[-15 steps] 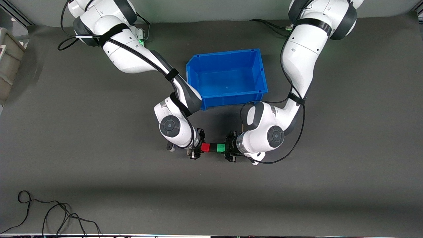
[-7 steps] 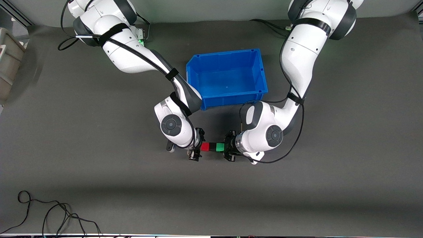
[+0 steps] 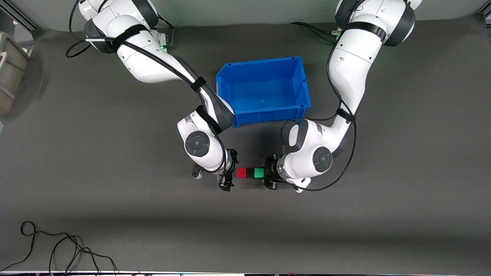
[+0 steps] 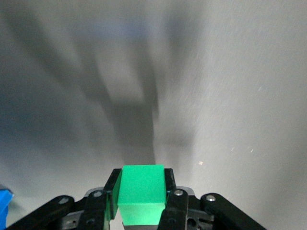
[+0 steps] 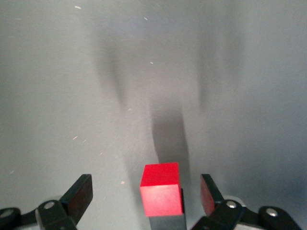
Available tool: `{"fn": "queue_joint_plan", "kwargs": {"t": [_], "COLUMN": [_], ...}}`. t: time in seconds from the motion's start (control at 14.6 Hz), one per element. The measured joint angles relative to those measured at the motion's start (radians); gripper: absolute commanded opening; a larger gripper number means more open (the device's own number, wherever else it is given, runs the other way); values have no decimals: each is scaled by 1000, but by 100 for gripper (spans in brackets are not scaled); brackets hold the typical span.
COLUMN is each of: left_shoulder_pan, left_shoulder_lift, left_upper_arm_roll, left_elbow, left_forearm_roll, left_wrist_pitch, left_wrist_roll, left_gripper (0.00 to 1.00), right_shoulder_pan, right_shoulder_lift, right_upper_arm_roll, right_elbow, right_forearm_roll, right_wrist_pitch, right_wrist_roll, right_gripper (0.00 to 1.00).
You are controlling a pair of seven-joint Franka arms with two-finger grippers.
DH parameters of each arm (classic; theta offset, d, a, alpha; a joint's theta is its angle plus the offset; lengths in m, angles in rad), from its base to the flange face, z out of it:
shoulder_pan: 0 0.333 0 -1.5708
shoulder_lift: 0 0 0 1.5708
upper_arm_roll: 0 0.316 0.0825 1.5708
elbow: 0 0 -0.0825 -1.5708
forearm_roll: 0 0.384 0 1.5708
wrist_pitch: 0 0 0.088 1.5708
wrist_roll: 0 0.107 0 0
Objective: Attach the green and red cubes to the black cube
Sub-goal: 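Open the right gripper and lift it away from the red cube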
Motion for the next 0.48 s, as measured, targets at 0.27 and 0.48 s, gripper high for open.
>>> {"fn": "queue_joint_plan", "kwargs": {"t": [0.27,0.48], "left_shoulder_pan": [40,50], "left_shoulder_lift": [2,0], "left_upper_arm_roll": [4,1], "left_elbow": [-73,-107], "left_forearm_roll": [5,3], "left_wrist_pitch": [82,123], "left_wrist_roll": [66,97], "left_gripper": [0,0], "right_shoulder_pan": [-26,-64], "right_shoulder_lift": [-105,-245], "right_upper_arm_roll": [-2,-6], "right_elbow": [101,114], "right_forearm_roll": [4,5], "right_wrist_pitch": [-231,-390], "right_wrist_roll": [-199,-412], "right_gripper": [99,96]}}
